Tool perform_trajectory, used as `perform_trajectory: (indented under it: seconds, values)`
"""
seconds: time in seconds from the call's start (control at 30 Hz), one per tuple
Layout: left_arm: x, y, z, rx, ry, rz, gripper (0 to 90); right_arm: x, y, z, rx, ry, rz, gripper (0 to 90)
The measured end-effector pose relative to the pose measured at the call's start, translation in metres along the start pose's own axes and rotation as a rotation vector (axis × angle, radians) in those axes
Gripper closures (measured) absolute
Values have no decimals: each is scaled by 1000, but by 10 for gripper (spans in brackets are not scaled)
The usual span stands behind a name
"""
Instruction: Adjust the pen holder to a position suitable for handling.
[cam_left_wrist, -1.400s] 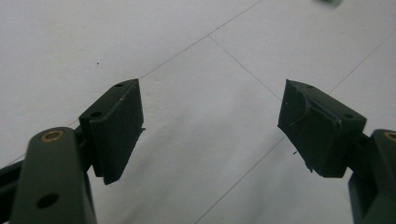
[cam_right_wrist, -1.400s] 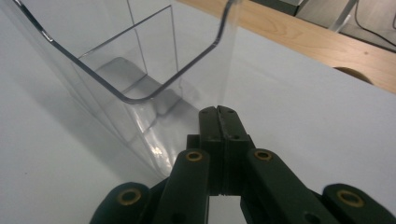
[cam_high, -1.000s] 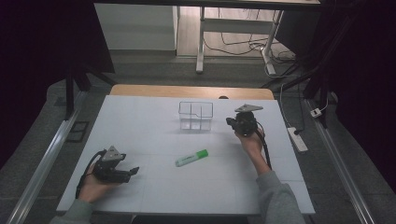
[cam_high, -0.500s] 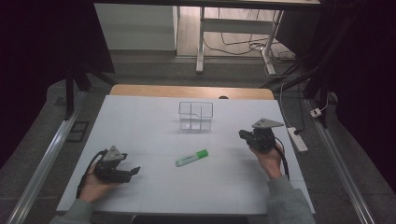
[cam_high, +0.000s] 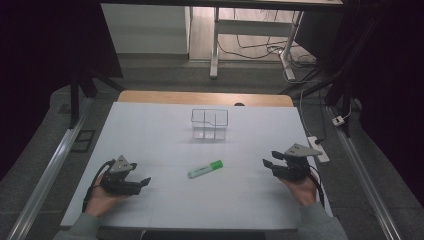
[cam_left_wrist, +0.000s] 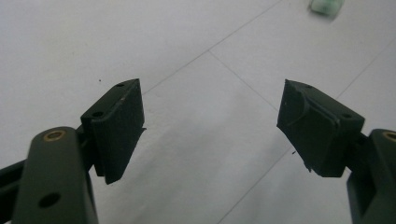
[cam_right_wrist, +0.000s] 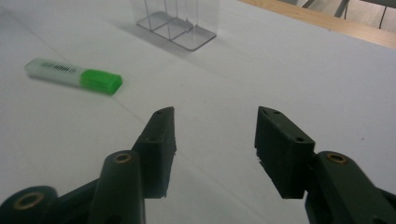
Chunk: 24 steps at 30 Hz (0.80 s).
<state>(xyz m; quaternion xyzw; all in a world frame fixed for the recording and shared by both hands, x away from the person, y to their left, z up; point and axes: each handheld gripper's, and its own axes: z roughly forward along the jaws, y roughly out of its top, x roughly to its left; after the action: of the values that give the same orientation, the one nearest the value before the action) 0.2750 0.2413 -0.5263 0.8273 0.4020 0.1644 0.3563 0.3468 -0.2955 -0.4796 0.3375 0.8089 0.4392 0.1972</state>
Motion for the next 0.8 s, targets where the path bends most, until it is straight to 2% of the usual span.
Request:
perform_trajectory:
  seconds: [0.2,0.4,0.5,0.67,0.8]
  values:
    - [-1,3,1,-4,-9,12,233,7,-21,-11,15,36,-22,398]
    - [-4,8,3,-4,-9,15,233,8,-24,-10,11,58,-44,384]
    - [-5,10,2,-10,-13,12,232,8,-25,-9,24,55,-55,384]
    - [-10,16,0,-28,-34,9,232,6,-25,-8,29,55,-56,381]
    - [-13,27,-3,-39,-53,12,232,6,-25,-7,39,62,-36,361]
